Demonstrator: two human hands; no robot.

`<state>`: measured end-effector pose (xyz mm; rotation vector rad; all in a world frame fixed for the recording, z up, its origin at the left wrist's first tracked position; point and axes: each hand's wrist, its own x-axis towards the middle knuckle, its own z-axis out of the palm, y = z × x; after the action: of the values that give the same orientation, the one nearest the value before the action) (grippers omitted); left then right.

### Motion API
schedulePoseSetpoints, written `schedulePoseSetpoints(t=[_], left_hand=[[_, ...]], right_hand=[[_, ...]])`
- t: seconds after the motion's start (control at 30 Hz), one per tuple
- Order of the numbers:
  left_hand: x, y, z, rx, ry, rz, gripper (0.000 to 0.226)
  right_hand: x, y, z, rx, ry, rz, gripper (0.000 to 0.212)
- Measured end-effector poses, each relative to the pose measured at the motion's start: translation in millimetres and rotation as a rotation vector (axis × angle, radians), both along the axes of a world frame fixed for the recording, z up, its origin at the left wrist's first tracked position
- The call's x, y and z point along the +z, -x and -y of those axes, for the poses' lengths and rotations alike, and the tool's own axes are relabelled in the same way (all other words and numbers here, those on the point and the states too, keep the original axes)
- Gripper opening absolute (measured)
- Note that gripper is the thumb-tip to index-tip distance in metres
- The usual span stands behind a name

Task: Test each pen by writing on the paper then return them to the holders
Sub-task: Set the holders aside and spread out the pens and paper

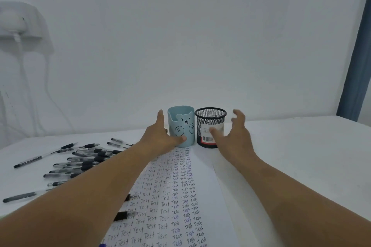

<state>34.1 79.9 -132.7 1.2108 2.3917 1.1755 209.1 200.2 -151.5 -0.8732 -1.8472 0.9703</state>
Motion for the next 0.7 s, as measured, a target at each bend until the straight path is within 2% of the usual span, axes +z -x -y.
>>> schedulePoseSetpoints(t=[0.1, 0.2, 0.3, 0.4, 0.5, 0.57, 0.7], left_hand=[[14, -1, 23, 0.012, 0.015, -0.102, 0.108], [29, -4, 63, -0.007, -0.011, -0.294, 0.066], [39, -8, 115, -0.067, -0.048, -0.467, 0.029], [40, -12, 171, -0.127, -0.044, -0.532, 0.017], [32, -13, 221, -0.165, -0.059, -0.602, 0.019], [24, -12, 255, -0.206, -0.013, -0.635, 0.034], [9, -8, 306, -0.358, 0.241, -0.624, 0.073]], right_hand=[[10, -3, 17, -0.034, -0.214, -0.107, 0.064], [19, -2, 48, 0.104, -0.398, -0.127, 0.039], [19, 0, 93, 0.351, -0.529, 0.01, 0.023], [20, 6, 139, 0.599, -0.659, 0.208, 0.023], [22, 9, 173, 0.733, -0.736, 0.358, 0.028], [20, 11, 195, 0.83, -0.791, 0.416, 0.04], [16, 18, 220, 0.917, -0.83, 0.647, 0.08]])
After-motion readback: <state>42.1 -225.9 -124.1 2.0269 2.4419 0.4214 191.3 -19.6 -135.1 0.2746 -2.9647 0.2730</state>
